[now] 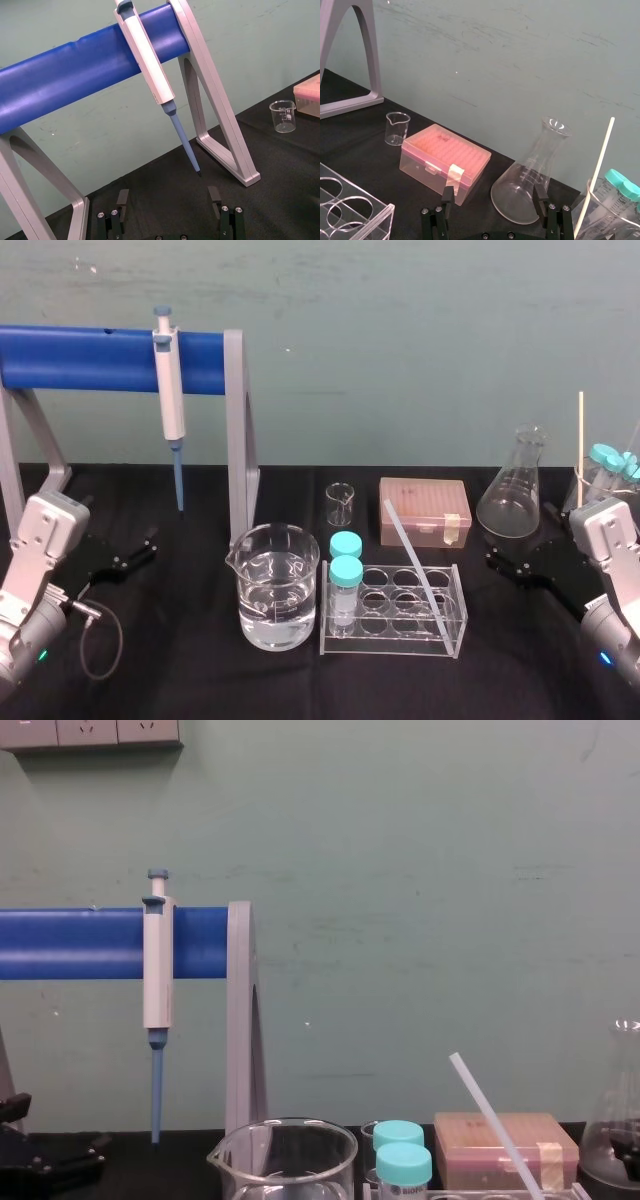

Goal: Pick up the stirring rod with one hand, then place it down.

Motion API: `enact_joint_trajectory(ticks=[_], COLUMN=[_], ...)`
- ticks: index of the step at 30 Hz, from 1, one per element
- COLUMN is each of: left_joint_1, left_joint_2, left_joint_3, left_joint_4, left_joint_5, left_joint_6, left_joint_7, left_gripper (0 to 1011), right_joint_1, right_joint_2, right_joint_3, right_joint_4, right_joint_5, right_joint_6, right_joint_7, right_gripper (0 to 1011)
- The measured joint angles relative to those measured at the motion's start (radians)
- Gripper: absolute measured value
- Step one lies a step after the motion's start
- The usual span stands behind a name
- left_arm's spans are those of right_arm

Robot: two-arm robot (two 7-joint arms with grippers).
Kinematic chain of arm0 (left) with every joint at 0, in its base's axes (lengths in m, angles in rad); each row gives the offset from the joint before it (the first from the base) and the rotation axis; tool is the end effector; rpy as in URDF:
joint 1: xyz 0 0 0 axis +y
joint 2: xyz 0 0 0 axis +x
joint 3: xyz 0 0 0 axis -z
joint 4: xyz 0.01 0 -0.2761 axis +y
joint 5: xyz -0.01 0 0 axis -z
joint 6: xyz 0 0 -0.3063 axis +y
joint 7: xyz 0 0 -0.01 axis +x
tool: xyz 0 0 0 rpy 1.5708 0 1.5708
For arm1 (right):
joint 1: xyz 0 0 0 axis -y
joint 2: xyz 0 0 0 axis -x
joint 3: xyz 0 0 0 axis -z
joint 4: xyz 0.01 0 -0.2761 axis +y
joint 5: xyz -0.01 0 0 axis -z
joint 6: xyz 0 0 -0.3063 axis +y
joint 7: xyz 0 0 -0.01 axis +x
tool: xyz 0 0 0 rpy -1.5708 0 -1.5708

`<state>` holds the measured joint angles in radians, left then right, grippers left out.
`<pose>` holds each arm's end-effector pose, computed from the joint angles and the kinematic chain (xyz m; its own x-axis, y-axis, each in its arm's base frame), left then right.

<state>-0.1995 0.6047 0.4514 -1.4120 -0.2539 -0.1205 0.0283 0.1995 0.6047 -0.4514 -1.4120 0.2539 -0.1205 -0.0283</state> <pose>0.3534 0.0754 -0.2906 0.2923 0.8803 0.3737 -0.9553 0.2873 0.0703 0.3534 -0.0754 -0.2906 0.2923 -0.8803 0.3737 0.9553 0.2873 -0.0703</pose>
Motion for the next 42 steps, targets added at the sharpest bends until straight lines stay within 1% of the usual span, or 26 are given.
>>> enact_joint_trajectory(ticks=[42], left_joint_1=[0.000], left_joint_2=[0.000], left_joint_3=[0.000], left_joint_4=[0.000], left_joint_5=[0.000], left_joint_6=[0.000], left_joint_7=[0.000], left_gripper=[1000], right_joint_1=[0.000], right_joint_2=[0.000], right_joint_3=[0.000], right_joint_4=[0.000], right_joint_5=[0.000], right_joint_6=[0.000], right_joint_7=[0.000], right_gripper=[1003])
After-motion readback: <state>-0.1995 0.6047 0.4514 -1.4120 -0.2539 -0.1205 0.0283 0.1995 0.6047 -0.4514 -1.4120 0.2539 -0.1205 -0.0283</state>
